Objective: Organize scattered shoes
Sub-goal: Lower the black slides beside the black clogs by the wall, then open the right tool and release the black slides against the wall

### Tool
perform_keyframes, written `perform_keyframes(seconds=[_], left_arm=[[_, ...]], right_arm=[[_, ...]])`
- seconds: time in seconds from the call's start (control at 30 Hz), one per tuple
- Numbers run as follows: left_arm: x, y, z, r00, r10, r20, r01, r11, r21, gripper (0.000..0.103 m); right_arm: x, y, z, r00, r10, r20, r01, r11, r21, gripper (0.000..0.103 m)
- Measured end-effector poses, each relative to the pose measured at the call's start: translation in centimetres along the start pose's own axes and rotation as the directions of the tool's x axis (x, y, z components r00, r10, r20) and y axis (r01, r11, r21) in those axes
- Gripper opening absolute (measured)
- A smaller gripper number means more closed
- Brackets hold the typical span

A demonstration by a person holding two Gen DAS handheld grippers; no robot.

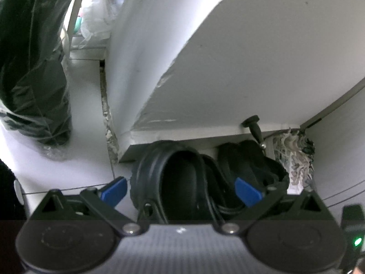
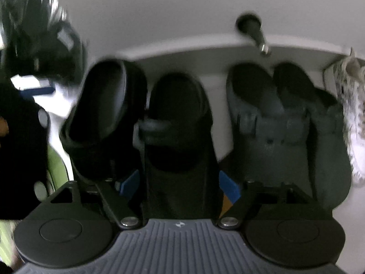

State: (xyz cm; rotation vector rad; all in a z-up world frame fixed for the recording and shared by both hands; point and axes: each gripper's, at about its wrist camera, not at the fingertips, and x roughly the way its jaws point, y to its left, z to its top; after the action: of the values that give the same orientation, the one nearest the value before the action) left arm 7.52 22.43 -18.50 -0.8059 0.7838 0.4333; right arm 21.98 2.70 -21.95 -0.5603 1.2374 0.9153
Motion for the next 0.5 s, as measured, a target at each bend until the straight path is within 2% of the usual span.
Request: perform_keyframes(seconds=[0.1,0.17,0.5], left_arm=[[0.0,0.0,-0.1,1.0,0.001,-0.003,-0.001,1.0,0.005,0.102],[0.0,-0.1,-0.1,1.0,0.002,-0.005,-0.002,1.0,0.007,0.102],[0.4,-0.3,0.1,1.0,-0.007,-0.024,0.008,1.0,0.015,0.102]], right_arm=[[1.3,0.1,-0.6,0.999,-0.021,-0.026,0.021,1.0,0.008,0.081],[2.0,0.1,-0.9,0.999,-0.039,-0.037,0.039,0.999,0.008,0.085],[4.2,0.8,-0.1,0.998,-0.068,0.005,0.068,0.998,-0.016,0.096]])
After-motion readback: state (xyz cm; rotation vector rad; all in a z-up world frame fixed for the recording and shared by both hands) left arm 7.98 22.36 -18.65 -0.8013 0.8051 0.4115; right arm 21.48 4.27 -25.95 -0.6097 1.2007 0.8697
